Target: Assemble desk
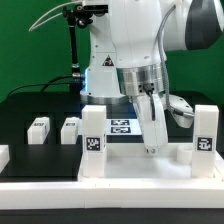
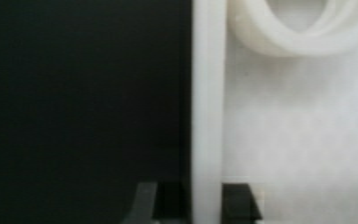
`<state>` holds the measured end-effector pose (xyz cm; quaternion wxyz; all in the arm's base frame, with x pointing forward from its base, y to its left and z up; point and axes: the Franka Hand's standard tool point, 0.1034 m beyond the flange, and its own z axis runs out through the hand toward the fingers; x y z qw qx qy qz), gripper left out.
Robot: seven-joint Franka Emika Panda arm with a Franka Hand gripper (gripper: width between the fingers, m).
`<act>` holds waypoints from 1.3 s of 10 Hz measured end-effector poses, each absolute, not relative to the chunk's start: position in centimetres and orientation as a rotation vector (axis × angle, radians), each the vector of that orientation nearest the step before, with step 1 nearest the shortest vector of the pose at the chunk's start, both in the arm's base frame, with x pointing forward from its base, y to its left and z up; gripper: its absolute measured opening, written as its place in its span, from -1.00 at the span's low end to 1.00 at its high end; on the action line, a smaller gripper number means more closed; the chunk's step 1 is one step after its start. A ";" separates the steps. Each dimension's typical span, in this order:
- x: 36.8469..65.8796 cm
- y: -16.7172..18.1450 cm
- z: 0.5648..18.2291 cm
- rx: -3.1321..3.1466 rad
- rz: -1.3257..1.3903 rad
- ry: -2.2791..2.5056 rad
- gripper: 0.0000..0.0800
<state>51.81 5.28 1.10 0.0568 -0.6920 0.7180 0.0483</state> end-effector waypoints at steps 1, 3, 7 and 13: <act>51.8 5.3 1.1 -2.107 0.146 2.170 -0.85; 50.5 3.8 1.3 -2.239 0.138 2.017 -0.85; 47.6 -0.7 1.1 -2.601 0.181 1.492 -0.84; 48.8 -2.1 1.1 -2.896 0.145 0.777 -0.84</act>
Offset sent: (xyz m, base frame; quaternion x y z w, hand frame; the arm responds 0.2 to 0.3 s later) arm -0.0173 -0.0363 0.0184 0.0389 -0.0300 -0.2092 0.9766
